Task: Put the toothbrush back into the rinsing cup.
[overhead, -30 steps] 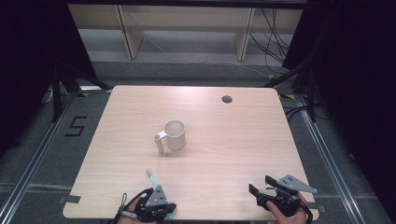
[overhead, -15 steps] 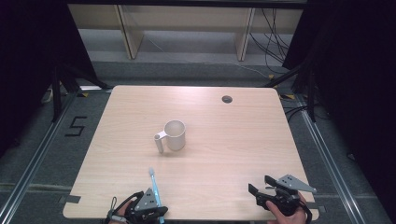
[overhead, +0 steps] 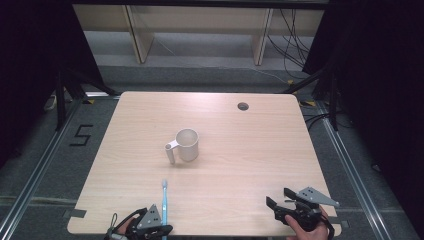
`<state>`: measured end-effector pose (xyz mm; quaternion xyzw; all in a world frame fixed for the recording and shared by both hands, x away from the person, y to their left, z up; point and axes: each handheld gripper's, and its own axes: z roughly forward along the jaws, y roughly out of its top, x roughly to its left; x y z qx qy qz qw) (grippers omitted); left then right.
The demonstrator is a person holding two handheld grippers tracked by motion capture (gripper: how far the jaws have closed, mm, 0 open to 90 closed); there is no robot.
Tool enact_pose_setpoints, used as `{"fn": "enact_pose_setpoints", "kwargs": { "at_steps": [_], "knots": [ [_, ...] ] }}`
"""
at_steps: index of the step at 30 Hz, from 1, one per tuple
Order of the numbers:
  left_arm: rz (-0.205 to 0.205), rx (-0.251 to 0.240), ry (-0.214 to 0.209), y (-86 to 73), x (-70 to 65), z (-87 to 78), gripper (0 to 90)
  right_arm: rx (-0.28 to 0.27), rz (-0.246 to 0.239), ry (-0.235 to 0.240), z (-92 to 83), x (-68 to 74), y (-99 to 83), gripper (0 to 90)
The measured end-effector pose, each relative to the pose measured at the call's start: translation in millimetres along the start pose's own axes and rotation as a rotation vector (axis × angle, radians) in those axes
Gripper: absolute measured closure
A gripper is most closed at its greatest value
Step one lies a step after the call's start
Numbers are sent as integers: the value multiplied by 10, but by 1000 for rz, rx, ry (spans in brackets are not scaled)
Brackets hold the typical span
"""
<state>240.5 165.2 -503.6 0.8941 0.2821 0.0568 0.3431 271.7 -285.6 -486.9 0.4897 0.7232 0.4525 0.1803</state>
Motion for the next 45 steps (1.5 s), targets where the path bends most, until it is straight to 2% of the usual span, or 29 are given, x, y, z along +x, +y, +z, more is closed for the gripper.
{"fn": "enact_pose_setpoints", "kwargs": {
  "at_steps": [1,2,4,6,7,9,10,14,15,16,17,18,19,21,22,23,25,26,28,30,32,33,34,35,36,40,41,43,45],
  "knots": [
    [-11,-3,5,-16,2,-16,889,1,-5,-9,7,-4,-2,237],
    [-13,2,11,-36,15,-36,889,-8,7,1,15,4,-7,237],
    [-20,8,17,-71,43,-80,889,7,17,7,5,11,-4,237],
    [-20,20,42,-96,78,-121,889,-4,2,-2,11,1,-5,237],
    [-26,16,39,-103,85,-128,889,-4,2,-2,11,1,-5,237],
    [-7,40,57,-109,132,-162,889,1,24,19,11,19,-3,238],
    [-20,32,58,-112,140,-167,889,1,24,19,11,19,-3,238],
    [-13,42,86,-118,199,-192,890,-2,-1,-2,4,0,-3,239],
    [-14,54,83,-118,212,-202,890,-5,4,2,18,1,-8,239],
    [3,60,83,-119,235,-210,890,9,19,2,6,11,-4,239],
    [-5,67,89,-121,242,-220,890,14,27,0,2,13,-5,239],
    [-17,65,93,-126,252,-217,890,10,28,12,-3,12,-5,239],
    [1,89,94,-124,279,-237,890,10,21,5,-2,2,-6,239],
    [1,100,99,-134,321,-242,890,9,22,3,-3,7,-6,239],
    [2,101,101,-136,338,-245,890,7,22,5,-2,9,-6,239],
    [-20,100,104,-145,346,-246,890,8,24,5,-2,12,-5,239],
    [3,112,118,-150,399,-263,890,9,13,5,-1,5,-6,239],
    [-12,109,110,-158,408,-267,890,11,23,6,-3,10,-6,239],
    [-15,109,118,-169,440,-277,891,10,27,9,-3,11,-5,240],
    [-24,112,123,-173,473,-295,891,4,6,14,-2,-4,-2,240],
    [-21,122,122,-167,505,-317,891,5,26,17,-4,5,-4,240],
    [-25,112,131,-173,512,-318,891,1,7,10,-5,-3,-2,240],
    [-30,115,135,-173,531,-316,890,1,10,15,-1,-5,-2,240],
    [-10,114,130,-176,549,-325,891,-1,6,9,-5,-5,-2,240],
    [-29,118,142,-177,549,-326,891,-6,15,14,-3,1,-5,240],
    [-26,113,126,-133,549,-347,876,-5,18,12,-4,0,-4,240],
    [-8,112,126,-110,561,-350,866,-6,14,14,-5,-1,-4,240],
    [-27,113,133,-58,560,-361,851,1,5,6,-5,0,-4,240],
    [7,122,133,7,601,-371,847,-2,1,3,-5,0,-4,240]
  ]
}}
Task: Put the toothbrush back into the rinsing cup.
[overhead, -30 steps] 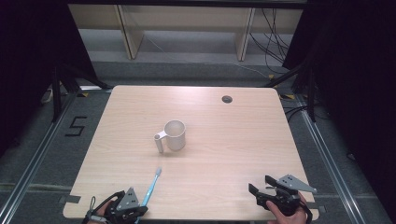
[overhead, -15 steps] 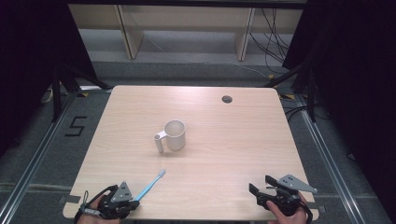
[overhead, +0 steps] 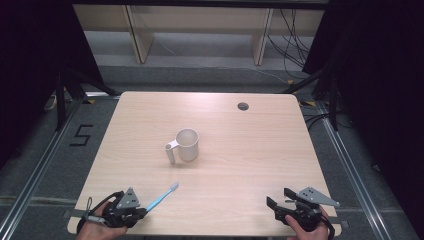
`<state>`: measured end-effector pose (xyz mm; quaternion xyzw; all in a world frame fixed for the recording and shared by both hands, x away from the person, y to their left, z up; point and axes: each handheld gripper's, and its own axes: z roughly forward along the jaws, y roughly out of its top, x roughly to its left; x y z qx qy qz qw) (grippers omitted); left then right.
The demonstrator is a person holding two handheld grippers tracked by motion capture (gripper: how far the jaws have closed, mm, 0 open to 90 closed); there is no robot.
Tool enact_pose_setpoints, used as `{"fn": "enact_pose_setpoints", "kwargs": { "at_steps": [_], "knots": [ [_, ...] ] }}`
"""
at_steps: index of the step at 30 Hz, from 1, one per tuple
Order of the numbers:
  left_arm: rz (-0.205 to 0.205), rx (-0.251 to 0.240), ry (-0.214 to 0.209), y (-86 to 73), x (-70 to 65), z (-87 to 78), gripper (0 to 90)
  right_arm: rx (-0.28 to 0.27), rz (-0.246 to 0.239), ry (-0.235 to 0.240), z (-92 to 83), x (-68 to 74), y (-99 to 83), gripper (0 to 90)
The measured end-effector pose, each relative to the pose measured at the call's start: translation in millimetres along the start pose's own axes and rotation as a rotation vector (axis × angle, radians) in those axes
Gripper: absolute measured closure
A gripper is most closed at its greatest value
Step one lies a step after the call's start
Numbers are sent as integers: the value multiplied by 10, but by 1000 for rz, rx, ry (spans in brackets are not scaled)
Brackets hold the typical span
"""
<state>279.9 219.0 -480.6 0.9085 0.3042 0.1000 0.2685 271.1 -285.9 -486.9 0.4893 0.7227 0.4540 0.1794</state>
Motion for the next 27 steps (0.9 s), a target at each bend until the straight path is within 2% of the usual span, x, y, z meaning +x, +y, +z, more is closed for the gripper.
{"fn": "enact_pose_setpoints", "kwargs": {
  "at_steps": [2,3,4,7,8,10,13,14,17,18,20,21,24,25,27],
  "knots": [
    [8,26,-1,57,30,-4,836,-2,-3,0,1,-2,1,240],
    [4,30,0,74,40,3,827,6,23,13,3,12,0,239],
    [-4,43,-3,96,56,13,812,8,25,13,3,11,-1,240],
    [1,67,-15,145,79,43,781,3,7,8,1,-1,1,240],
    [-6,67,-13,159,80,59,768,7,15,15,2,0,-1,239],
    [-13,97,-18,197,91,76,728,8,24,23,2,4,-2,240],
    [-23,111,-21,245,91,109,701,12,24,6,-7,13,-1,239],
    [-15,116,-24,261,95,116,693,2,1,3,-2,-3,0,239],
    [-34,129,-28,294,83,143,684,-2,-5,3,-2,-5,2,239],
    [-23,143,-35,301,91,143,680,3,12,13,3,5,-1,239],
    [-10,160,-40,313,100,151,677,9,10,13,4,6,-3,238],
    [-24,155,-43,314,94,162,676,0,13,18,13,8,-6,237],
    [-25,169,-54,334,101,171,673,5,17,19,11,13,-3,237],
    [-35,161,-56,338,95,182,672,7,18,19,9,14,-3,237],
    [-24,172,-50,359,95,193,674,6,17,13,8,11,-2,236]
  ]
}}
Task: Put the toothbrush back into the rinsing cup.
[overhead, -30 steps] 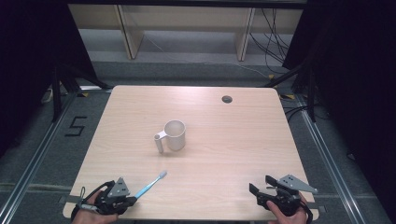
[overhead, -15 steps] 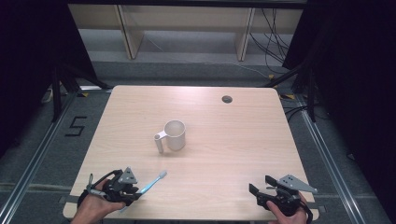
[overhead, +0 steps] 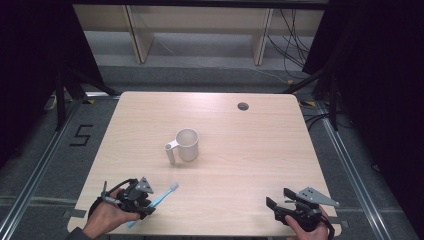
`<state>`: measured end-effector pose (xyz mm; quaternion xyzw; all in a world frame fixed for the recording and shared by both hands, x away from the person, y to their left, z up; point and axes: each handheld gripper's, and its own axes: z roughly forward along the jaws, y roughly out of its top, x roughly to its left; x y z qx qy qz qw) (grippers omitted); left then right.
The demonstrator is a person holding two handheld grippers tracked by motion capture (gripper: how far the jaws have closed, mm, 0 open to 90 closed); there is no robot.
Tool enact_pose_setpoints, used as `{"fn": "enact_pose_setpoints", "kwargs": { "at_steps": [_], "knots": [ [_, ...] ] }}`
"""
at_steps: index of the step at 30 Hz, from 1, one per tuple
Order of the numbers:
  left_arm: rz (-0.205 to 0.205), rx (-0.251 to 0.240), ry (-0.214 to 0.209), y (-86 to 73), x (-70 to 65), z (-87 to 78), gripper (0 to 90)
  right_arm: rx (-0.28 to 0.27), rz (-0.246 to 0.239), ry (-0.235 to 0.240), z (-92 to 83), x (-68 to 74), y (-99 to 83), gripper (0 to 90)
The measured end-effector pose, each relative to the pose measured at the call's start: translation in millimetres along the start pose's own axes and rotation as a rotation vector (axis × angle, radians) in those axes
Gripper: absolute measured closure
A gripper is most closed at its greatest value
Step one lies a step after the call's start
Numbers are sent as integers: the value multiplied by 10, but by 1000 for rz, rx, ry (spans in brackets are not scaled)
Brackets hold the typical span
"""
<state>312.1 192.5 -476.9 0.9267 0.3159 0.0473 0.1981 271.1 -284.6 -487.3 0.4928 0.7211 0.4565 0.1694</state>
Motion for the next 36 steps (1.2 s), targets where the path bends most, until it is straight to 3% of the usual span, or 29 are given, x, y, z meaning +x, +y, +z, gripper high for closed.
{"fn": "enact_pose_setpoints", "kwargs": {
  "at_steps": [1,2,9,16,18,22,24,27,28,30,31,36],
  "knots": [
    [1,-2,1,8,-2,9,674,-5,-23,-12,-1,-15,1,236],
    [7,9,-5,16,0,9,674,-3,3,6,4,2,-2,236],
    [-15,23,-10,52,26,23,676,-4,2,4,5,1,-1,236],
    [-1,58,-3,108,50,46,680,-14,-16,-10,2,-10,2,235],
    [-13,78,-7,118,46,66,680,3,8,4,-7,0,3,235],
    [-10,85,-5,137,73,73,684,-1,-1,4,-2,-1,2,234],
    [-33,87,-2,142,69,77,687,-8,-5,8,7,3,3,234],
    [-15,103,10,170,100,76,695,-3,0,11,4,10,5,234],
    [-36,106,8,176,96,81,699,-7,-3,12,6,6,3,234],
    [-27,117,9,196,118,90,706,-8,4,12,8,4,0,234],
    [-44,119,4,200,110,99,714,-2,3,8,2,3,1,234],
    [-34,147,-7,228,80,153,735,-1,3,9,-3,-1,3,234]
  ]
}}
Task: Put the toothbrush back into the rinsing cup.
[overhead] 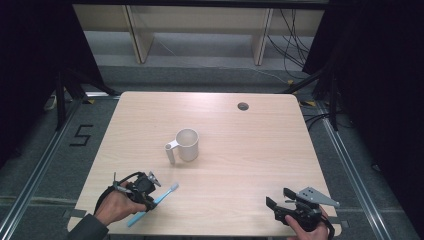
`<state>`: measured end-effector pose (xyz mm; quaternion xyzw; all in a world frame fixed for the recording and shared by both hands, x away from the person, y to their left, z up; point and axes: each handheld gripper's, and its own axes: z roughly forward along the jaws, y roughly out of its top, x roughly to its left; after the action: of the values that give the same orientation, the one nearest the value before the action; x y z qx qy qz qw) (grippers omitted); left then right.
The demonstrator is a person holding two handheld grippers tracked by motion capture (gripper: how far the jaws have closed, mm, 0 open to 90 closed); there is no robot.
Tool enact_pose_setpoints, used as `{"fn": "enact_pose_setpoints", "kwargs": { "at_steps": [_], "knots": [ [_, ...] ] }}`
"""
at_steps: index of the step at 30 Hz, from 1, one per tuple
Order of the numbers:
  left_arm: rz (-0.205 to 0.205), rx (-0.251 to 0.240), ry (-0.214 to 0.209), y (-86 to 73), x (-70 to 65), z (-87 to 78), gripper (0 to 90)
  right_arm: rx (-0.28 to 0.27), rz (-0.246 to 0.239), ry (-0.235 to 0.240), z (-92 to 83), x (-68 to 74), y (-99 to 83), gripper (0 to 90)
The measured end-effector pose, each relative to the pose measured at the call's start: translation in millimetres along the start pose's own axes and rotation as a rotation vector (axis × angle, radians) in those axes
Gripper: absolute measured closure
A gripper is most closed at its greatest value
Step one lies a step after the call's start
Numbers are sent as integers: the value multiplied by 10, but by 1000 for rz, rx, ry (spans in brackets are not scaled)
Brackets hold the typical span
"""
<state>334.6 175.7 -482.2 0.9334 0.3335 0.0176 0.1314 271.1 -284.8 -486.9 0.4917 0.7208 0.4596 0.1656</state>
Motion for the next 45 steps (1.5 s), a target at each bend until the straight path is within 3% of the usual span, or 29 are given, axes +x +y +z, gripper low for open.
{"fn": "enact_pose_setpoints", "kwargs": {
  "at_steps": [7,8,14,18,24,26,29,30,31,32,33,35,36,38,40,41,45],
  "knots": [
    [48,50,26,74,-45,12,768,-11,-13,-1,-2,-12,3,232],
    [49,54,29,85,-49,15,768,-10,9,13,0,0,3,232],
    [39,115,20,161,-57,28,749,-1,12,5,-3,4,2,232],
    [39,152,35,214,-75,42,752,-27,-7,8,-2,-4,4,232],
    [13,172,29,250,-61,50,771,-32,-8,14,4,-3,4,232],
    [28,179,33,255,-65,49,773,-27,-9,12,0,-1,5,232],
    [27,175,30,250,-63,47,778,-27,-2,11,-10,-1,7,233],
    [38,171,32,248,-64,48,779,-30,-2,9,-10,-4,7,233],
    [50,172,31,245,-71,47,780,-21,38,17,-13,23,3,234],
    [82,171,42,242,-81,42,781,-13,48,20,-18,30,3,235],
    [86,168,46,236,-97,41,782,-27,-2,9,-10,-2,7,235],
    [111,156,54,225,-107,39,784,-28,-1,8,-13,-1,9,235],
    [118,155,54,223,-108,36,784,-26,30,6,-11,18,4,234],
    [126,133,57,213,-110,33,784,-21,45,11,-16,22,2,235],
    [129,103,51,209,-108,12,785,-41,2,7,-9,-19,3,235],
    [124,83,45,207,-111,-11,785,-42,6,9,-10,-21,3,235],
    [118,-4,44,225,-96,-177,785,-43,9,9,-10,-29,2,235]
  ]
}}
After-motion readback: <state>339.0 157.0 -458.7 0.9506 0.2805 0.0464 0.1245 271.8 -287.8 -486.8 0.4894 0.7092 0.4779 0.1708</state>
